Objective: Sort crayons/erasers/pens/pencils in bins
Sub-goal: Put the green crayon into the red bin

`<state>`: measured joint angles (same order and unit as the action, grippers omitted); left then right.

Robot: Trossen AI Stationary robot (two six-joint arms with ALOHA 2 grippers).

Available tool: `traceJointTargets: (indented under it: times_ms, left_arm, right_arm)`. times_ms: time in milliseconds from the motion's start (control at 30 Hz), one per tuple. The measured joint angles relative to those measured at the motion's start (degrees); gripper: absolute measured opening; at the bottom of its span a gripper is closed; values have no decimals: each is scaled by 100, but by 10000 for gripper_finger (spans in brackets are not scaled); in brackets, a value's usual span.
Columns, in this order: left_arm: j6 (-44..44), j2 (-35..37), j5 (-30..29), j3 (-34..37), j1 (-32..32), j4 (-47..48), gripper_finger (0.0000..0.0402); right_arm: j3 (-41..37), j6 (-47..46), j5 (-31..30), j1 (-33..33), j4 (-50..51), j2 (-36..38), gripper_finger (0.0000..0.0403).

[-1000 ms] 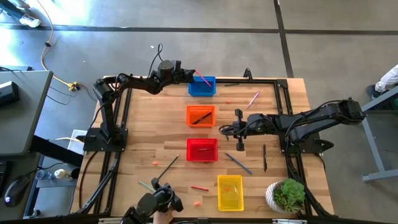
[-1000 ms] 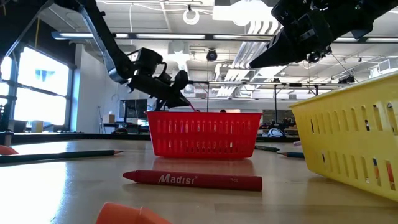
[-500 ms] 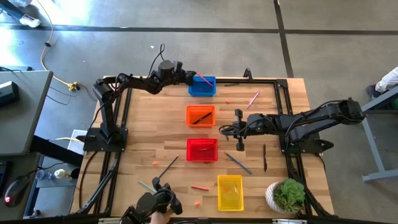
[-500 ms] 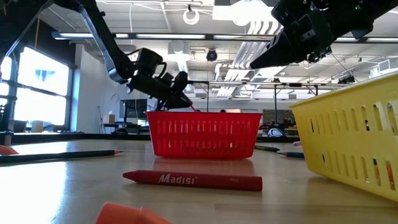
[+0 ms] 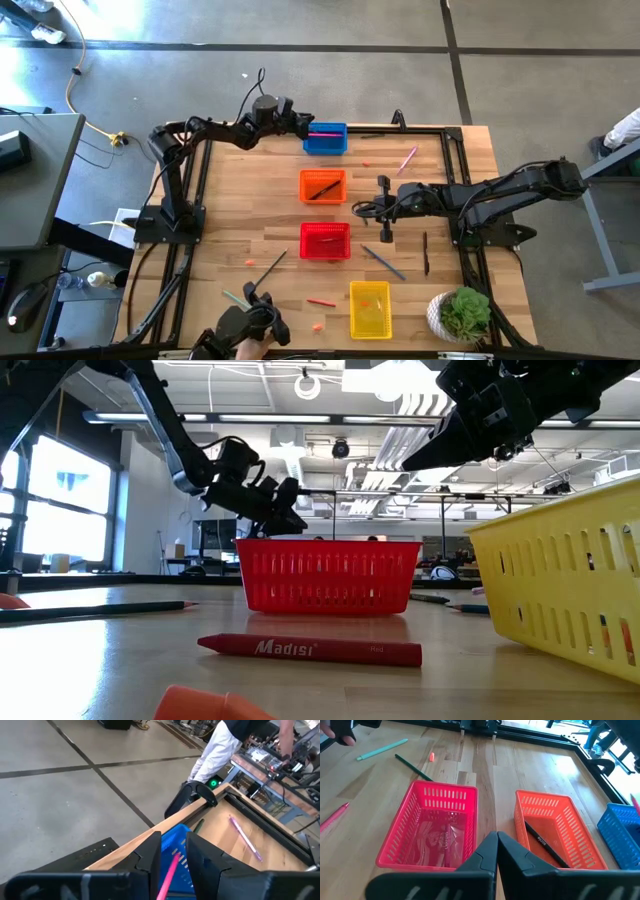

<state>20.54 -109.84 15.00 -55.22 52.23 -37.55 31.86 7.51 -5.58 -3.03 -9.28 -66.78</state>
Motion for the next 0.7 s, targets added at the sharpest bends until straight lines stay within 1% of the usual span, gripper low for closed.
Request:
traceJointTargets:
  times_ms: [200,333,533,700]
  left_arm:
    - [-119,5,44,0,0,4,79]
    - [-249,163,130,-1,34,101,79]
    - [-752,730,-73,-4,74,682,74]
    - [-1279,1307,-370,-4,33,1183,49]
  right_arm:
    - [0,0,0,-2,22,0,0]
    - [0,0,-2,-1,37,0,0]
    - [0,-2,-2,-2,49,0,0]
    - [0,-4,-4,-1,52,0,0]
